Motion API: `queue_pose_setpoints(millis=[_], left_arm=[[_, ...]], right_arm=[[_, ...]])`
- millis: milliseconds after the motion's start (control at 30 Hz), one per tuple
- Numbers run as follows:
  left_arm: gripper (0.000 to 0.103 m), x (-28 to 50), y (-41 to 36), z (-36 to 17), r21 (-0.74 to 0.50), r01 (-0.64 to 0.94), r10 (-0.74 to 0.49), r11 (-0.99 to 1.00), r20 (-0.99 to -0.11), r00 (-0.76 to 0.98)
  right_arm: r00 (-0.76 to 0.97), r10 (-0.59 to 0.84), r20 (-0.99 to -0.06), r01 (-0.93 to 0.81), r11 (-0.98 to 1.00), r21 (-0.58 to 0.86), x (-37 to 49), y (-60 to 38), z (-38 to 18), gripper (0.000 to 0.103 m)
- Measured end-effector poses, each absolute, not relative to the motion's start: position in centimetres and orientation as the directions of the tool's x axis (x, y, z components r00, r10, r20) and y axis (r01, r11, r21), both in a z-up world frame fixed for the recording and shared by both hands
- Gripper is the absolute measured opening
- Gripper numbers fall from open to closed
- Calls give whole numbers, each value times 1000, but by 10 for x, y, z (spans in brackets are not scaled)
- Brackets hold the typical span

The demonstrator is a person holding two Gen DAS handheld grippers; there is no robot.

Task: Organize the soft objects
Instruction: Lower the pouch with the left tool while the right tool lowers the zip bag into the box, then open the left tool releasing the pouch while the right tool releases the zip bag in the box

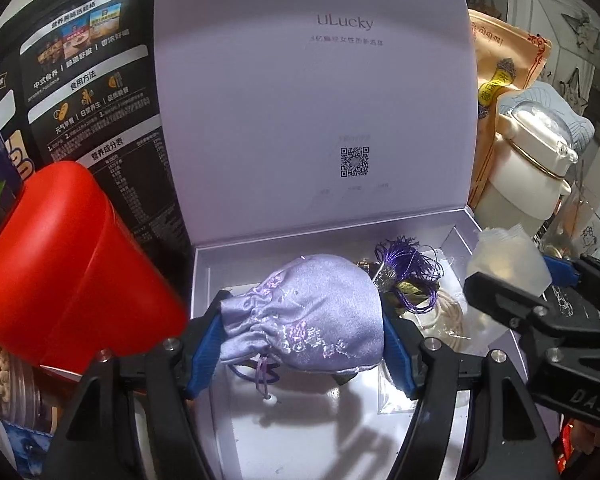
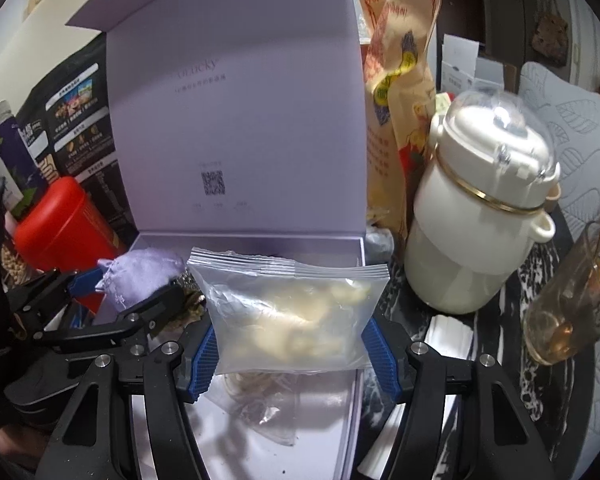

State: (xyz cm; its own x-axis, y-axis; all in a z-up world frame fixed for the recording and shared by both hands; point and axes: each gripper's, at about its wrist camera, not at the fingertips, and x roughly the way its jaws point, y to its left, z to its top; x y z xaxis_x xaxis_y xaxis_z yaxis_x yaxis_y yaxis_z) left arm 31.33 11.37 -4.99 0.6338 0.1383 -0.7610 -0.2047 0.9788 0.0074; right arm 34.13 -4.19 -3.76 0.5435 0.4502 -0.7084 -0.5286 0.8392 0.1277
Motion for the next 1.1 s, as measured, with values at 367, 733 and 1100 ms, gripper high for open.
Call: queue_pose_setpoints(millis=[367, 733, 1100], left_arm=[[71, 323, 107, -62, 3, -197, 125, 980, -783, 609], [72, 313, 122, -41, -14, -192, 112, 981, -771, 627], [73, 285, 117, 4, -1, -196, 139, 981, -696, 704]], right_arm=[[540, 422, -728, -510, 852, 115, 344, -41, -42, 71], [566, 444, -694, -512, 850, 126, 337, -49, -26, 73], [639, 468, -610, -498, 857, 135, 318, -67, 11, 73]])
